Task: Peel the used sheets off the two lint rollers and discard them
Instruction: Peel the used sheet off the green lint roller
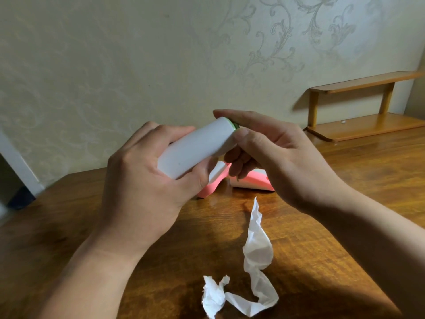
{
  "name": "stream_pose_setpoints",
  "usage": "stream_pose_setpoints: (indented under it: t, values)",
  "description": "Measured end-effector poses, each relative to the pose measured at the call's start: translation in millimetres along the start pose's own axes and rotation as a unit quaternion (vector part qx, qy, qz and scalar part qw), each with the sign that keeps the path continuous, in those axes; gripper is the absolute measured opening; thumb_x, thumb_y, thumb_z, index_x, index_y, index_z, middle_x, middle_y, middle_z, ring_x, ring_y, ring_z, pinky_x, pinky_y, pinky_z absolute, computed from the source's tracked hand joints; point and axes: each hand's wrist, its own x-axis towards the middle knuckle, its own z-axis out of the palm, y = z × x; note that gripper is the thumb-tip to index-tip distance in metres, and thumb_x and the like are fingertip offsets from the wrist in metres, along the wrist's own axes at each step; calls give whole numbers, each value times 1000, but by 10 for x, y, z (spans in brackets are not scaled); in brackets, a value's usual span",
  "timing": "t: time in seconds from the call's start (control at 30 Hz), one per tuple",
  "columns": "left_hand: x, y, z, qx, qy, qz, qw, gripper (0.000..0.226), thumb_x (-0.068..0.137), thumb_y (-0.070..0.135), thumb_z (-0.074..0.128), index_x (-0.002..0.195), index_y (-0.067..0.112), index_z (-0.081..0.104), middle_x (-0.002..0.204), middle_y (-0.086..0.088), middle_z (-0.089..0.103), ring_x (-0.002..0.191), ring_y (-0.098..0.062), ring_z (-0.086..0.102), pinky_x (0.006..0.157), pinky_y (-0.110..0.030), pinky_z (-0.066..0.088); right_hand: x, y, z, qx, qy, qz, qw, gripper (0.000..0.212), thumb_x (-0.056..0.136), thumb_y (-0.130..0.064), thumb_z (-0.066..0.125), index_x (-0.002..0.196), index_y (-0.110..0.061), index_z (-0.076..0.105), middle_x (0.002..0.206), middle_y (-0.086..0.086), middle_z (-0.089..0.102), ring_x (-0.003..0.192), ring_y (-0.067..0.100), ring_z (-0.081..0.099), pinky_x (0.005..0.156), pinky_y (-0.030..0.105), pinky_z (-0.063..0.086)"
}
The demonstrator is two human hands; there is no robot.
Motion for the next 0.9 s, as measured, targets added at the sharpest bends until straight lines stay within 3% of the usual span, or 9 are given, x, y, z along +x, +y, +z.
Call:
stream_pose_setpoints:
  t: [0.17,0.37,0.53,0.63,0.77,0.9]
  values:
    - [3,0,8,2,5,-1,1000,62,87,45,81,137,9,72,124,-5,67,112,-15,62,79,-15,49,2,2,24,9,5,-1,1000,48,106,-26,52,151,-34,64,95,10,76,82,12,74,77,26,61]
    - [5,20,-4,-4,13,4,1000,63,89,50,76,136,10,71,123,1,63,110,-12,60,78,-12,45,11,42,20,46,-2,2,999,54,106,-15,42,151,-33,65,89,3,70,84,19,70,84,38,60]
    - [2,9,3,3,15,0,1000,63,87,45,80,137,9,71,126,-5,66,114,-14,61,81,-13,47,7,25,27,41,-6,-2,999,47,108,-27,48,152,-34,64,92,3,71,87,20,70,84,40,61]
    - [0,10,15,3,14,-5,1000,63,87,46,81,137,9,71,126,-7,67,113,-16,62,80,-14,48,4,24,34,22,-3,-3,1000,47,108,-31,52,154,-35,62,95,2,73,88,17,72,84,36,63]
    - [-1,14,25,-9,16,-12,1000,63,88,49,79,136,10,72,125,-5,66,111,-15,63,78,-13,47,8,35,40,40,-5,3,999,54,104,-20,50,155,-33,60,94,15,68,85,17,70,85,32,60]
    - [0,20,28,-15,16,-14,1000,63,88,49,78,136,10,72,126,-6,67,112,-16,63,79,-14,48,10,35,31,52,-12,7,999,53,105,-21,47,154,-34,62,91,2,68,86,19,69,86,39,59]
